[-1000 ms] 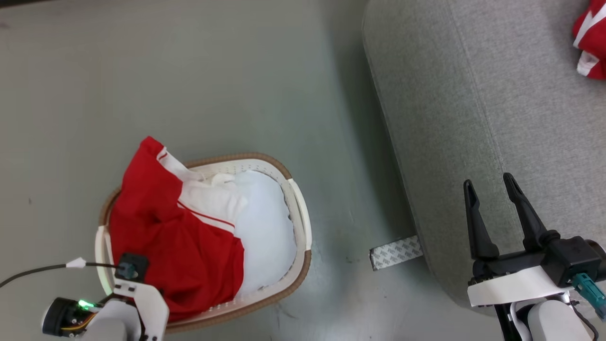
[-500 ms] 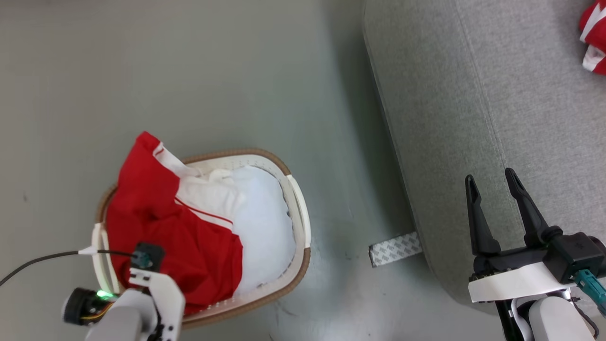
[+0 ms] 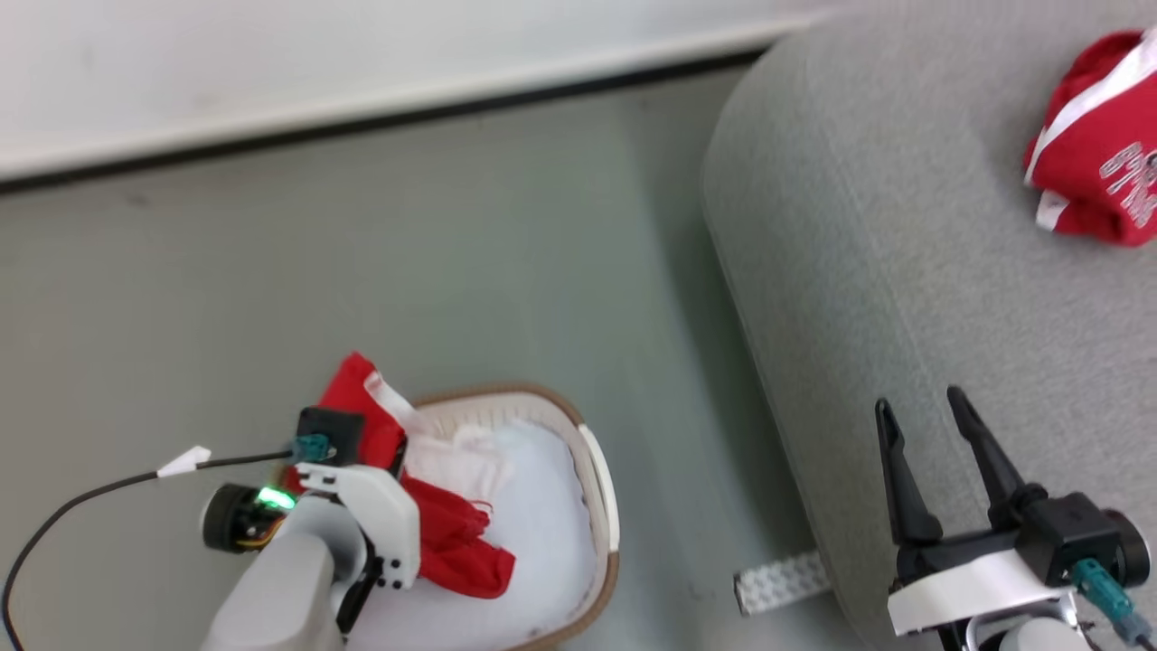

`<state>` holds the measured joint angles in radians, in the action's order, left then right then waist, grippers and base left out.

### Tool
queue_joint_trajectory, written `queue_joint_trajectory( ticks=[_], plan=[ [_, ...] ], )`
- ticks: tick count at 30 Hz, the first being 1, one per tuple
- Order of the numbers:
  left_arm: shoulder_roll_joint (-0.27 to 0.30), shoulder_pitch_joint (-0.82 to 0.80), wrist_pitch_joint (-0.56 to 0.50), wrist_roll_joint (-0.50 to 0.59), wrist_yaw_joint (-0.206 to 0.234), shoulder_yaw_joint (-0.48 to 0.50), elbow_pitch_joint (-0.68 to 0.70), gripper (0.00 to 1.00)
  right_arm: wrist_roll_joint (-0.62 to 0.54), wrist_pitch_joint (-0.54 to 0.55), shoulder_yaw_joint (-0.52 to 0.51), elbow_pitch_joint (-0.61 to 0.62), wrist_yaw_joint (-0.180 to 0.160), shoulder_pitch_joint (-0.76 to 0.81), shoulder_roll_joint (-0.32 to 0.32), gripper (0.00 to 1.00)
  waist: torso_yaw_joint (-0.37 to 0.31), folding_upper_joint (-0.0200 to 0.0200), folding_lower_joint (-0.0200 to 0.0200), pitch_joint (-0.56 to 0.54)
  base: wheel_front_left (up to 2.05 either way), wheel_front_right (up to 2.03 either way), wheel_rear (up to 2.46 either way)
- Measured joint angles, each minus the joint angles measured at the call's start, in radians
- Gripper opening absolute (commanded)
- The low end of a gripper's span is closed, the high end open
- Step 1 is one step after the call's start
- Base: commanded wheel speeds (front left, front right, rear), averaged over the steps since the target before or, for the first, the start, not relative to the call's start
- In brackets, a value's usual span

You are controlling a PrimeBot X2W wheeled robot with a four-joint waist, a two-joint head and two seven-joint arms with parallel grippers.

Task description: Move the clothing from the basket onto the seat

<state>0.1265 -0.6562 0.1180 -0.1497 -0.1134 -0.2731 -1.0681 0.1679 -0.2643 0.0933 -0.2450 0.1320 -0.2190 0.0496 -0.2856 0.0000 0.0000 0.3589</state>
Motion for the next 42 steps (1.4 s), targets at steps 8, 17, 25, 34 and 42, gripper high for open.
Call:
queue_joint_trajectory(
  ticks=[8,17,25,34,42],
  plan=[
    [-0.035,0.021,0.018,-0.044,-0.01,-0.022,0.108,0.0,-0.022,0.0,-0.007,-0.03,0.0,0.081,0.0,1.0,0.013,0.0,-0.0001,-0.175,0.0,0.0,0.0],
    [-0.045,0.052,-0.067,-0.079,-0.013,-0.065,0.362,0.0,-0.041,0.0,-0.004,-0.04,0.0,0.144,0.0,1.0,0.021,0.0,-0.0003,-0.343,0.0,0.0,0.0],
    [-0.016,0.066,-0.197,-0.114,-0.014,-0.081,0.65,0.0,-0.048,0.0,0.001,-0.021,0.0,0.161,0.0,1.0,0.031,0.0,-0.0002,-0.392,0.0,0.0,0.0],
    [0.001,0.114,-0.294,-0.125,0.006,-0.094,0.864,0.0,-0.11,0.0,0.062,0.05,0.0,0.158,0.001,1.0,0.032,0.0001,-0.0001,-0.394,0.0,0.0,0.0],
    [0.003,0.156,-0.32,-0.128,0.017,-0.118,0.92,0.0,-0.131,0.0,0.245,0.077,0.0,0.065,0.0,1.0,0.042,0.0001,-0.0001,-0.396,0.0,0.0,0.0]
  ],
)
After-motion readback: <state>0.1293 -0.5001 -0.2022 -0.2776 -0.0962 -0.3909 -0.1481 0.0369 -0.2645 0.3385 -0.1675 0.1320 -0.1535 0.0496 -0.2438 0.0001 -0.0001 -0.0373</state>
